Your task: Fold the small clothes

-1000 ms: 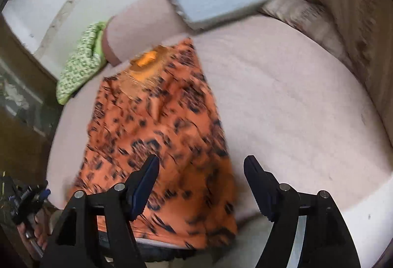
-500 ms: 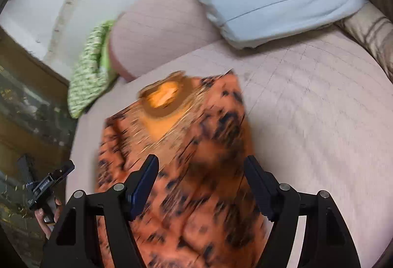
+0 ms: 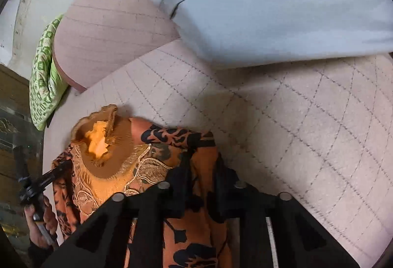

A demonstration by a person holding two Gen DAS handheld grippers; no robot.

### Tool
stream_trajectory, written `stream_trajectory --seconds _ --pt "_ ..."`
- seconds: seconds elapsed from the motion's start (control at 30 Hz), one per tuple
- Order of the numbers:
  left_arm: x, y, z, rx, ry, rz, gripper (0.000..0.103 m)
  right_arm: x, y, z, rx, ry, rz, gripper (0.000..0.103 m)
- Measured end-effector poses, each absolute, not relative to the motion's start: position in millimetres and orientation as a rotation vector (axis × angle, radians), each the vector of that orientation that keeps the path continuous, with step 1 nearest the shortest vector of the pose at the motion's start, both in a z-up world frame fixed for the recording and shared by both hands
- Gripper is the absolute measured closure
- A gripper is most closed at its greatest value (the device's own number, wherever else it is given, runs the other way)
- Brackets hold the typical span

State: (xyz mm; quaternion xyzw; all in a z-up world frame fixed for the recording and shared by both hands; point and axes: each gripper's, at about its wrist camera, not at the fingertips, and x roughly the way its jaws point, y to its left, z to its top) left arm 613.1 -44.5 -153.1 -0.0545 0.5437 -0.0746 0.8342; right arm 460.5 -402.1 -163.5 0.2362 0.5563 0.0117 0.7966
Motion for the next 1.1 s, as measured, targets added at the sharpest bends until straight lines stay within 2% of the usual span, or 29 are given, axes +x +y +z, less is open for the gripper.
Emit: stream_trajectory --seconds 0.17,0.33,0.47,0.6,0.77,0.87,0.97,1.07,1.1 --pt "567 -24 -92 -0.177 0.975 -0.251 0.096 429 -402 -118 0.506 1.114 0.097 0.091" --pt "477 6 -21 -0.215 0.804 -0.364 0.096 348 -387 -44 0.429 0.974 0.17 0.091" --pt "389 21 5 -0.196 0.703 -0.416 0.096 254 -374 6 0.389 0.859 0.185 0.091" --pt "302 46 11 -0.157 0.688 -0.418 0.095 155 -364 32 0.393 0.8 0.213 0.091" --pt "213 73 -37 -0.179 0.822 -0.383 0.094 71 -346 7 0.411 0.872 0.174 0.091" --pt "205 80 -89 -0.224 0.979 -0.315 0.094 44 -333 -35 0.411 0.979 0.124 0.091" --pt "204 89 -108 -0.331 1.049 -0.29 0.092 31 -319 -66 0.388 1.073 0.079 0.089" --pt "209 100 -100 -0.414 1.041 -0.301 0.081 23 -312 -69 0.405 1.084 0.072 0.082" --pt "204 102 -96 -0.415 1.033 -0.3 0.076 23 -309 -67 0.383 1.08 0.059 0.076"
